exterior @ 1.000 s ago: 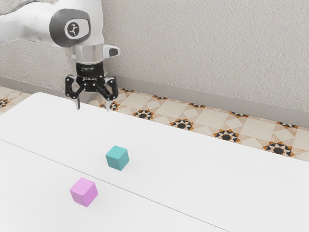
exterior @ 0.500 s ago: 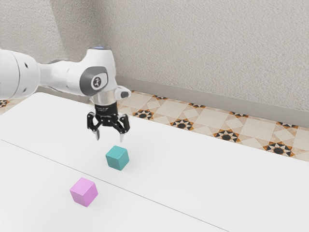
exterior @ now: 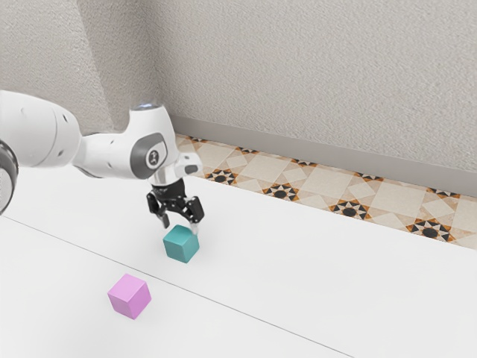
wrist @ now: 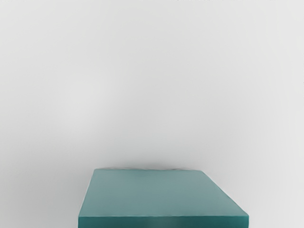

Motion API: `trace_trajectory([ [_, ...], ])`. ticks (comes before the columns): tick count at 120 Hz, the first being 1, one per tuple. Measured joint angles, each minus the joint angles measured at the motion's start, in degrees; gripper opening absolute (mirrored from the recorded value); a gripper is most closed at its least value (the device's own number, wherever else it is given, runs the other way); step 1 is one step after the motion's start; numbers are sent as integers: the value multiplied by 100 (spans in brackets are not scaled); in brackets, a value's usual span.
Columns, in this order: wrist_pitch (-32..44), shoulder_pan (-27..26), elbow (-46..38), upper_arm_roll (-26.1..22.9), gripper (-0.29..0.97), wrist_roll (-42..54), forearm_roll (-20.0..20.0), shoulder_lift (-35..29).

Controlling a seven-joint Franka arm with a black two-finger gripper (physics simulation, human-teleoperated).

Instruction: Pick up the blue block with one arm, and put the blue block on the pink block with one arm

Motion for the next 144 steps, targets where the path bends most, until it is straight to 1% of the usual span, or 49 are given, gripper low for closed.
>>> trace_trajectory([
  [20, 225, 3, -5, 16, 68, 417, -219, 156],
  [38, 421, 22, -437, 21, 68, 693, -469, 4],
  [80, 610, 55, -464, 18, 68, 1132, -545, 172],
  [95, 633, 61, -450, 24, 53, 1222, -542, 150],
  [107, 645, 74, -454, 25, 43, 1273, -535, 99],
  [112, 645, 70, -516, 25, 41, 1285, -527, -99],
  [116, 645, 41, -777, 32, 39, 1274, -516, -491],
  [133, 653, 6, -2372, 11, 37, 1034, -211, -2385],
  [139, 656, 45, -2904, -52, 37, 905, -143, -2930],
  [144, 657, 64, -3248, -127, 37, 794, -105, -3264],
])
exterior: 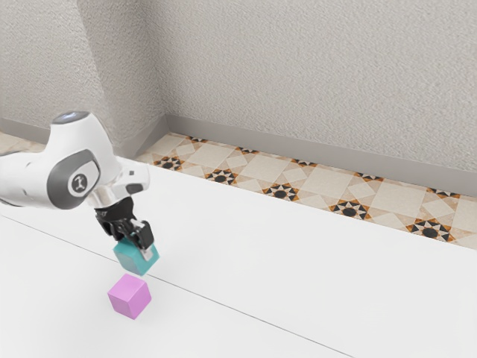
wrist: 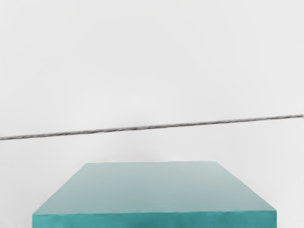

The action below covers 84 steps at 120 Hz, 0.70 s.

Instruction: Pick up the blue block with one arm, and put the blue block on the pink block with one arm

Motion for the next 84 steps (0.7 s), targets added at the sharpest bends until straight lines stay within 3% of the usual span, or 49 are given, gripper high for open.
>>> trace_trajectory([
  [12, -2, 72, -575, -63, 38, -250, 49, -520],
  [34, -35, 187, -1004, -142, 39, -623, 77, -887],
  [84, -54, 282, -977, -234, 40, -1134, 73, -535],
])
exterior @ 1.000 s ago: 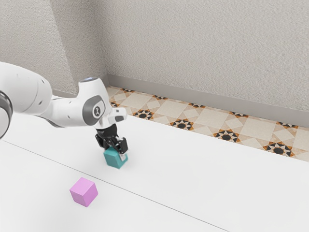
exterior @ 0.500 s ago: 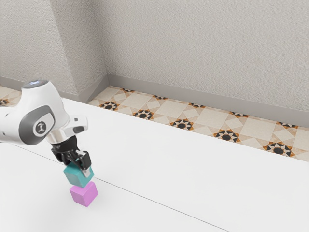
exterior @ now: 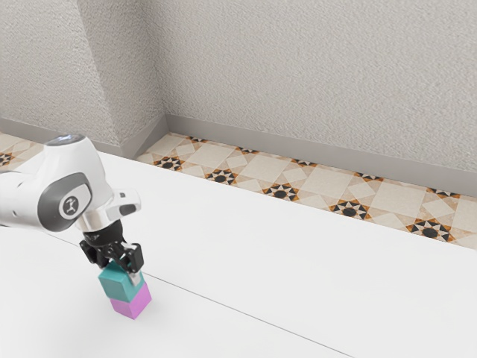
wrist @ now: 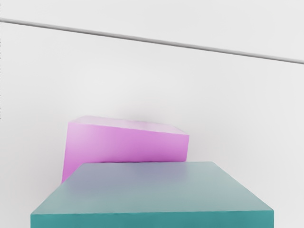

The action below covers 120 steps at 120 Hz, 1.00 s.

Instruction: Pick up the blue block with one arm, and put the blue block on the pink block with one arm

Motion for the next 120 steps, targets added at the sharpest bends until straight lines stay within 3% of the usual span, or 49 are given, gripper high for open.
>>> trace_trajectory([
  [42, 0, 104, 305, 1, 40, 79, 230, 338],
  [68, -53, 106, 577, -8, 57, 134, 187, 199],
  [80, -643, 147, 2060, -73, 61, 212, 210, 47],
  [93, -1384, 279, 3071, -113, 64, 458, 221, -17],
  [120, -2512, 308, 3391, -115, 67, 869, 177, -108],
])
